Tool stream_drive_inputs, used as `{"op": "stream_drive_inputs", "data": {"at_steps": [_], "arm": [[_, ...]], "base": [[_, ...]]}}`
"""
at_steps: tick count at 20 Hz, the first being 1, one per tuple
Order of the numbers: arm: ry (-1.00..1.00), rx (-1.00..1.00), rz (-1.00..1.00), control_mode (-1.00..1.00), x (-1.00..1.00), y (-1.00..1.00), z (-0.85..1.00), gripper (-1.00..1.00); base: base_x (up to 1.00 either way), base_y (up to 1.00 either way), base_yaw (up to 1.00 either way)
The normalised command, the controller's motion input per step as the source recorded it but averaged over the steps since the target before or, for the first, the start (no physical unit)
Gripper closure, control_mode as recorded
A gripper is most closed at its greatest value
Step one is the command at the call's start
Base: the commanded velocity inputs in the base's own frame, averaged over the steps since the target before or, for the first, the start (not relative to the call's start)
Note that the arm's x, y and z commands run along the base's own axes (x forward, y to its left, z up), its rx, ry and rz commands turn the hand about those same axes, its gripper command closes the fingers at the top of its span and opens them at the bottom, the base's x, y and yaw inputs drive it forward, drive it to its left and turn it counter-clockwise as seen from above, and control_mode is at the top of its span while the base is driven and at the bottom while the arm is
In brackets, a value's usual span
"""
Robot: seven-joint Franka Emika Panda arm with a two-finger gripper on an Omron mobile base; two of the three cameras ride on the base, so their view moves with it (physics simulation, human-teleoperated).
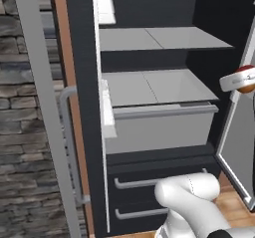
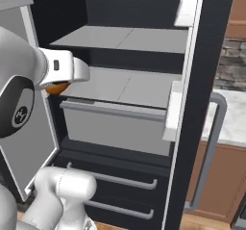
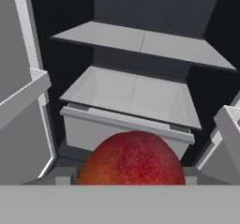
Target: Retrieve the orange and mango from the fridge and place them into the bowl on the dining table.
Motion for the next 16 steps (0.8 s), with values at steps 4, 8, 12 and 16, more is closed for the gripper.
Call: {"op": "stream_drive_inputs", "data": {"at_steps": [4, 8, 12, 16], "arm": [[0.00, 0.00, 0.00, 1.00, 0.00, 0.00, 0.00, 1.00], [0.00, 0.00, 0.00, 1.00, 0.00, 0.00, 0.00, 1.00], [0.00, 0.00, 0.00, 1.00, 0.00, 0.00, 0.00, 1.00], [0.00, 0.00, 0.00, 1.00, 0.00, 0.00, 0.00, 1.00]], "base": [[-0.18, -0.12, 0.18], [-0.05, -0.26, 0.31], [-0.14, -0.41, 0.31], [-0.22, -0.46, 0.33]]}}
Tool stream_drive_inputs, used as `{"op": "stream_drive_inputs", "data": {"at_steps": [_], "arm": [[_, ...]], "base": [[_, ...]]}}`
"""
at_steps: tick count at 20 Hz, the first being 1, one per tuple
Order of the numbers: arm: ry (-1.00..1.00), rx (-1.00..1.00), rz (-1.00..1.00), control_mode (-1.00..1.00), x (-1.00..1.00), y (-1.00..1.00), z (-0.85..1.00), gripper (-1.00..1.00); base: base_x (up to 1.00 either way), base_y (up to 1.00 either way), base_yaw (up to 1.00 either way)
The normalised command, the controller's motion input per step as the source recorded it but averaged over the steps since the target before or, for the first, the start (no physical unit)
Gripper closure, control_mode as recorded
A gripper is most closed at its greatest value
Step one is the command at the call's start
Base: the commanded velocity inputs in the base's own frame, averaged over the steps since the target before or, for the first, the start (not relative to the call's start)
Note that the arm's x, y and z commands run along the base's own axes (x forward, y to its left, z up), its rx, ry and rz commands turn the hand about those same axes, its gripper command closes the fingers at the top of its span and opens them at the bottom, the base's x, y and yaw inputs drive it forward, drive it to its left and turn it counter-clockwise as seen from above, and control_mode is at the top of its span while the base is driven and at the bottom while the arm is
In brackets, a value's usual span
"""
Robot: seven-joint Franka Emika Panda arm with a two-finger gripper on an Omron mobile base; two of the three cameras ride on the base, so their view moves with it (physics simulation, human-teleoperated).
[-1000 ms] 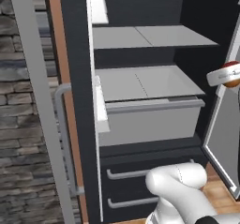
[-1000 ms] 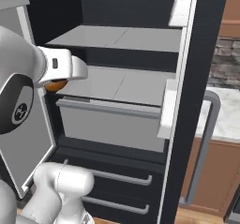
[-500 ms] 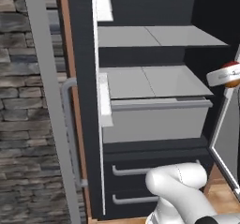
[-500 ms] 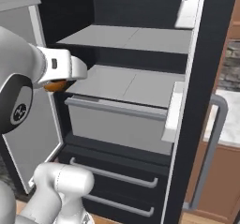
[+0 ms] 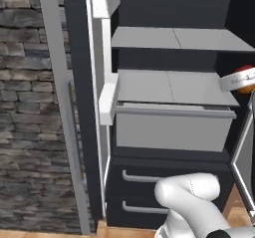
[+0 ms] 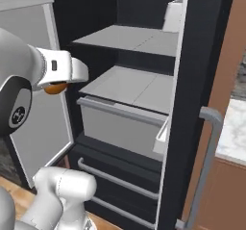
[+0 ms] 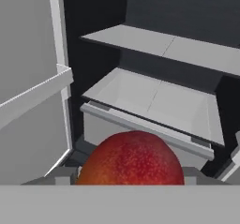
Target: Retrieve the orange and mango from the fridge and place them into the bowl on the dining table.
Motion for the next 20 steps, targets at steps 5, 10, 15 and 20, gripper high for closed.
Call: {"op": "stream_drive_inputs", "data": {"at_steps": [5, 10, 15, 20], "arm": [[0.00, 0.00, 0.00, 1.00, 0.00, 0.00, 0.00, 1.00], [0.00, 0.00, 0.00, 1.00, 0.00, 0.00, 0.00, 1.00], [0.00, 0.00, 0.00, 1.00, 0.00, 0.00, 0.00, 1.00], [0.00, 0.00, 0.00, 1.00, 0.00, 0.00, 0.00, 1.00]], "base": [[-0.26, -0.28, 0.29], [-0.01, 0.40, 0.14], [-0.03, 0.62, 0.13], [-0.46, 0.28, 0.24]]}}
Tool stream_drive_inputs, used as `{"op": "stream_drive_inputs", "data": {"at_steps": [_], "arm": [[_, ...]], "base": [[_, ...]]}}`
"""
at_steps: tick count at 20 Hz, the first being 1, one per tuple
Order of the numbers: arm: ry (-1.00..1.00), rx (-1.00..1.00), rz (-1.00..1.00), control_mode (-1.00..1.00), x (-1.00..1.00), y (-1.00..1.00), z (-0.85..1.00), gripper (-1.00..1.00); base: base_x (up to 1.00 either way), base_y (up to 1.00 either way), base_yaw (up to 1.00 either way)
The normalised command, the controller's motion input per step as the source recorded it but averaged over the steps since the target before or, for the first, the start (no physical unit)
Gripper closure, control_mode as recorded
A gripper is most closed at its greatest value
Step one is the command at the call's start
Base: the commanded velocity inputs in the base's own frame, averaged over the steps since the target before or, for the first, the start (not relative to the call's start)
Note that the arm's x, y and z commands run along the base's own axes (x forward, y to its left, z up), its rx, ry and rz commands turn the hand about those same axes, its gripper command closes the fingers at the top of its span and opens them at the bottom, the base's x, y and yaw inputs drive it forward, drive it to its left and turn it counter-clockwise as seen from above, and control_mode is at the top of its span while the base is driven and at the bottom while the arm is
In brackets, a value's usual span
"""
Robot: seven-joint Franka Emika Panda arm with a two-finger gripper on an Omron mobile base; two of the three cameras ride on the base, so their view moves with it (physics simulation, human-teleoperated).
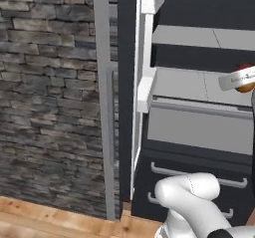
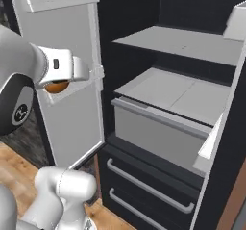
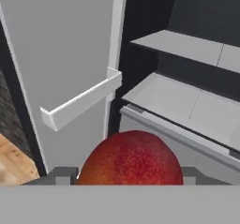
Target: Retrieve the orange and mango from the fridge and place them into the bowl on the dining table.
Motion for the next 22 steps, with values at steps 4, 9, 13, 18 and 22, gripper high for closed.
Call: {"op": "stream_drive_inputs", "data": {"at_steps": [4, 9, 13, 18, 22], "arm": [[0.00, 0.00, 0.00, 1.00, 0.00, 0.00, 0.00, 1.00], [0.00, 0.00, 0.00, 1.00, 0.00, 0.00, 0.00, 1.00], [0.00, 0.00, 0.00, 1.00, 0.00, 0.00, 0.00, 1.00], [0.00, 0.00, 0.00, 1.00, 0.00, 0.00, 0.00, 1.00], [0.00, 0.00, 0.00, 1.00, 0.00, 0.00, 0.00, 1.00]], "base": [[-0.81, 0.00, 0.33], [-0.78, 0.00, 0.35], [-0.70, 0.00, 0.37], [-0.45, 0.04, 0.39], [-0.08, 0.33, 0.38]]}}
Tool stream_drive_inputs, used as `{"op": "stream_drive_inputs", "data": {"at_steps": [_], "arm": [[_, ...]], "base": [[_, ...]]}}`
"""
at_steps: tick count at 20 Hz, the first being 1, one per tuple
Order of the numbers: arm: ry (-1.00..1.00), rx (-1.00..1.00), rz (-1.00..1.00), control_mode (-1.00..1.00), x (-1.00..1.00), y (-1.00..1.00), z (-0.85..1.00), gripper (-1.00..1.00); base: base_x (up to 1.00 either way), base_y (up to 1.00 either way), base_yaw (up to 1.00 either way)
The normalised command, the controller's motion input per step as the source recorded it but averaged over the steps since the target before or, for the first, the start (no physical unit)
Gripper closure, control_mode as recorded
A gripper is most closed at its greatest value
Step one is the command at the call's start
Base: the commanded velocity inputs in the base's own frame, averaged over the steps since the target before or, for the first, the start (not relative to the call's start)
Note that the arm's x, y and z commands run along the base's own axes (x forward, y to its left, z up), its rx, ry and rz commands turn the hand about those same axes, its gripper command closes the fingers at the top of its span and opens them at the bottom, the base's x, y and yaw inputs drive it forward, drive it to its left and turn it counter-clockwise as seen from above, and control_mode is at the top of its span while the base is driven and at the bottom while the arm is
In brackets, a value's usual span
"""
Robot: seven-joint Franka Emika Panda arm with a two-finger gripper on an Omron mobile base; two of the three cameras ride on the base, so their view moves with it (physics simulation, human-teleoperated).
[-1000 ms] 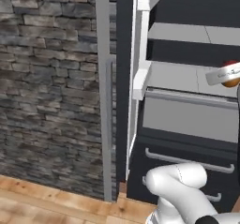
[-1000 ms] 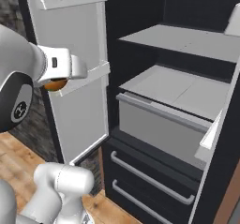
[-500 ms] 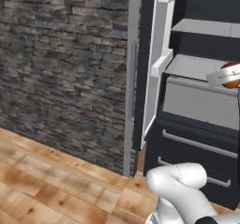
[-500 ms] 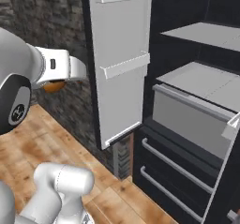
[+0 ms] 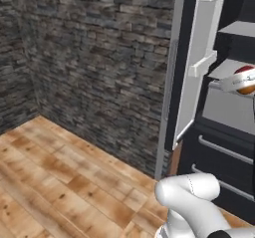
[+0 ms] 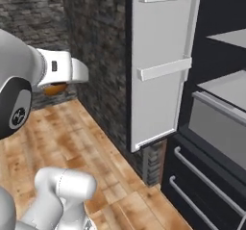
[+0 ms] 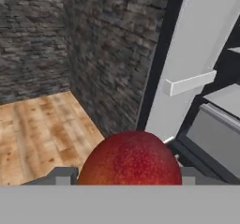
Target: Retrieve the orange and mango from the fridge and place them into the bowl on the dining table.
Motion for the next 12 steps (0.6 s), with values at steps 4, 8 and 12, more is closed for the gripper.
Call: {"op": "stream_drive_inputs", "data": {"at_steps": [4, 8, 12], "arm": [[0.00, 0.00, 0.00, 1.00, 0.00, 0.00, 0.00, 1.00], [0.00, 0.00, 0.00, 1.00, 0.00, 0.00, 0.00, 1.00], [0.00, 0.00, 0.00, 1.00, 0.00, 0.00, 0.00, 1.00]], "base": [[0.00, 0.59, 0.36], [0.00, 0.64, 0.37], [0.18, 0.68, 0.33]]}}
